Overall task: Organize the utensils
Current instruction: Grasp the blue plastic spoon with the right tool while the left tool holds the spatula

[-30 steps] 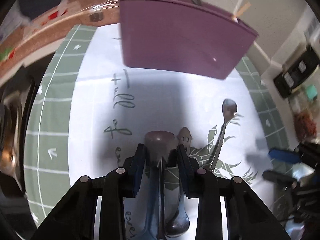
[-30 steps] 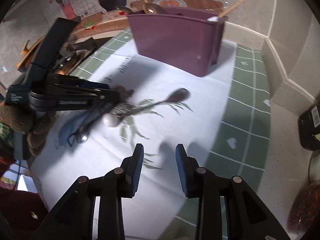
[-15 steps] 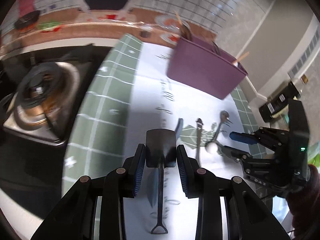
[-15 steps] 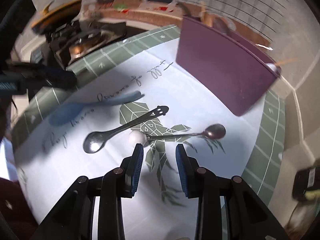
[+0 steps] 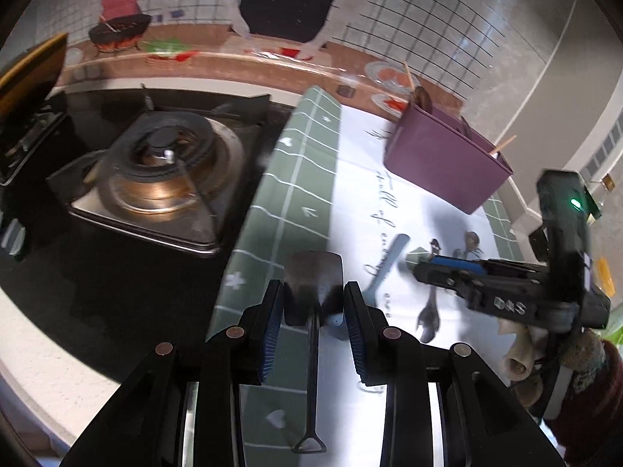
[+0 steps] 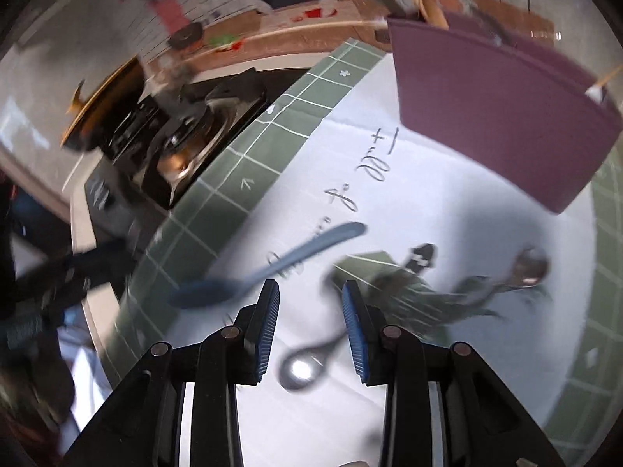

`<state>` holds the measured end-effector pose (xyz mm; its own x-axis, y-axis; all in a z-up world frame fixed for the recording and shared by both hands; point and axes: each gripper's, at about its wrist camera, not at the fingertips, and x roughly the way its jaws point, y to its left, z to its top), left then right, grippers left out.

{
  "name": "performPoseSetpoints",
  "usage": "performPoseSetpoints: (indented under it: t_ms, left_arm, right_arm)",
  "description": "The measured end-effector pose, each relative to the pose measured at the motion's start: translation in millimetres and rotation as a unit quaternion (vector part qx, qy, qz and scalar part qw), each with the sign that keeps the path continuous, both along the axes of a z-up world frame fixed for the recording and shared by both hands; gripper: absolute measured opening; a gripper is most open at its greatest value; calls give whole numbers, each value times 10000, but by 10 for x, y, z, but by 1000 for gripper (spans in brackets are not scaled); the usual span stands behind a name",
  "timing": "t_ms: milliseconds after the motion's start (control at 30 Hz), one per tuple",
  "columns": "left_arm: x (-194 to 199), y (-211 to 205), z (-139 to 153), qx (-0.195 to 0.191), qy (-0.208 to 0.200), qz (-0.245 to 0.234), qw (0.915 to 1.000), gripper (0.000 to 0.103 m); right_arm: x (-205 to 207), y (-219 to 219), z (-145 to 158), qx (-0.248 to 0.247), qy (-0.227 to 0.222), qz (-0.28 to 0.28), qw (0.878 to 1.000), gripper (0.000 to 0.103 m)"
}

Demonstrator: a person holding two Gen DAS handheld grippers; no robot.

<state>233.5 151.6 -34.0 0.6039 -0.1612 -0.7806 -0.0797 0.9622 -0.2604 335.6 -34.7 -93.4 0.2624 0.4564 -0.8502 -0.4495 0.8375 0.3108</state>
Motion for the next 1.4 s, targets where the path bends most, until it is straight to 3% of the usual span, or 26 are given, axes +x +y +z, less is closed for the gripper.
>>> performPoseSetpoints:
  t_ms: [133, 300, 533, 800, 933, 1067, 1267, 1333, 1400]
  left_arm:
    - [-101, 86, 81, 237, -120, 72, 9996, 33]
    - [-200, 165, 169, 312, -235, 65, 9992, 33]
    - [-233, 300, 199, 191, -298, 43, 9994, 33]
    - [-133, 311, 191, 90, -348, -156, 9992, 33]
    - [-95, 323, 172, -7, -344, -224, 9992, 33]
    - [-74, 325, 127, -93, -285, -271, 9992, 33]
    - [-67, 280, 100, -134, -245, -367, 9989, 33]
    - [-67, 269, 103, -137, -238, -385, 9989, 33]
    - [-63, 265, 101, -141, -217, -396, 9989, 33]
  right_arm:
    - [117, 184, -116, 124, 380, -518, 9979, 31]
    - [172, 466, -157, -251, 197, -853, 9958, 33]
    - [99, 716, -135, -818, -306, -443, 9952, 34]
    - [-183, 478, -139, -1128, -648, 140, 9914, 26]
    - [-226, 253, -135, -1268, -704, 64, 9894, 24]
    - [-170, 154, -125, -943, -557, -183, 9938, 23]
    - [-2, 353, -139, -975, -628, -549, 9917, 25]
    - [7, 437, -148, -1169, -757, -555, 9887, 15]
    - [-3, 470, -143, -1144, -761, -443, 9895, 13]
